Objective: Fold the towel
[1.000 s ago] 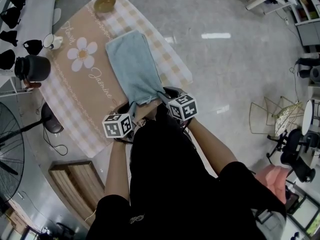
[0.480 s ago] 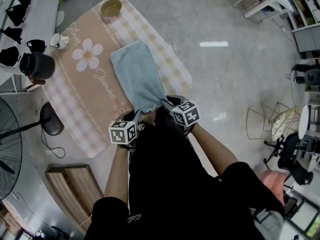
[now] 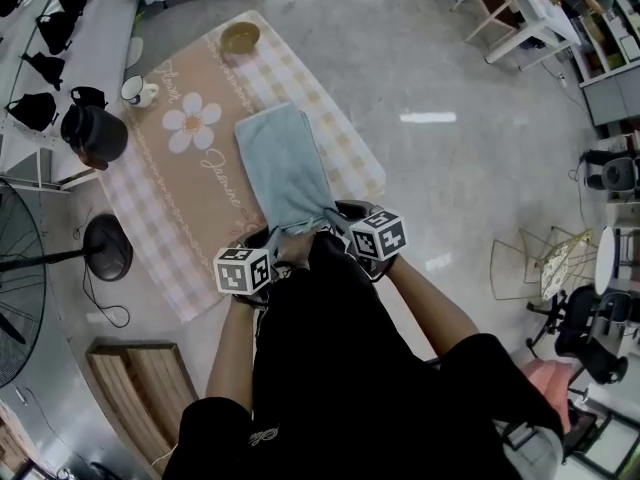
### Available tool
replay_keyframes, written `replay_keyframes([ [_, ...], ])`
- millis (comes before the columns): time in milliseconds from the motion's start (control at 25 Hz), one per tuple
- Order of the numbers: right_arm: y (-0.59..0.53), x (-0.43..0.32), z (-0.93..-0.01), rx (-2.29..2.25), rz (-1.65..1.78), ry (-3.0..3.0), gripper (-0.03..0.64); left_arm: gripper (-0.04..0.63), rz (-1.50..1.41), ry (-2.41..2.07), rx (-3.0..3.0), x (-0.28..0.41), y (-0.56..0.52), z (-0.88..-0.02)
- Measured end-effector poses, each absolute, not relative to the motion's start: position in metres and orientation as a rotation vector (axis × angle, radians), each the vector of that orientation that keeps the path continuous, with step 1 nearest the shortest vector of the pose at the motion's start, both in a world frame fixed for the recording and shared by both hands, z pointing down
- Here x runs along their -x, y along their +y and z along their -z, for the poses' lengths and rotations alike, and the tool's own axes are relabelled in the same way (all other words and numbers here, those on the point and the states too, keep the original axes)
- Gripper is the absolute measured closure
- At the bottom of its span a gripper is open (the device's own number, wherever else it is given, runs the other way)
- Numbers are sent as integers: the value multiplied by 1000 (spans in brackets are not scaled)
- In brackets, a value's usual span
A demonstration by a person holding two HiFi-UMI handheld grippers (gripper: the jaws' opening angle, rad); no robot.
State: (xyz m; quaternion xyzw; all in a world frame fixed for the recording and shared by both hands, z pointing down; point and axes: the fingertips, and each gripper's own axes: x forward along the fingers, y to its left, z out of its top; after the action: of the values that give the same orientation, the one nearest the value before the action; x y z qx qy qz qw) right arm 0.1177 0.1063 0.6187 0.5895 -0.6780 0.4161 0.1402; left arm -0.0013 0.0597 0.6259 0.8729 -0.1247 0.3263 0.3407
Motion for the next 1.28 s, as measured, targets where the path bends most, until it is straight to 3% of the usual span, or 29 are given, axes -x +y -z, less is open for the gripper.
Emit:
replay_keyframes([
  [1280,-94,-199,-582,-1496,-1448,-2096,532,545,-691,-548,-2169,-80,-145,-591],
])
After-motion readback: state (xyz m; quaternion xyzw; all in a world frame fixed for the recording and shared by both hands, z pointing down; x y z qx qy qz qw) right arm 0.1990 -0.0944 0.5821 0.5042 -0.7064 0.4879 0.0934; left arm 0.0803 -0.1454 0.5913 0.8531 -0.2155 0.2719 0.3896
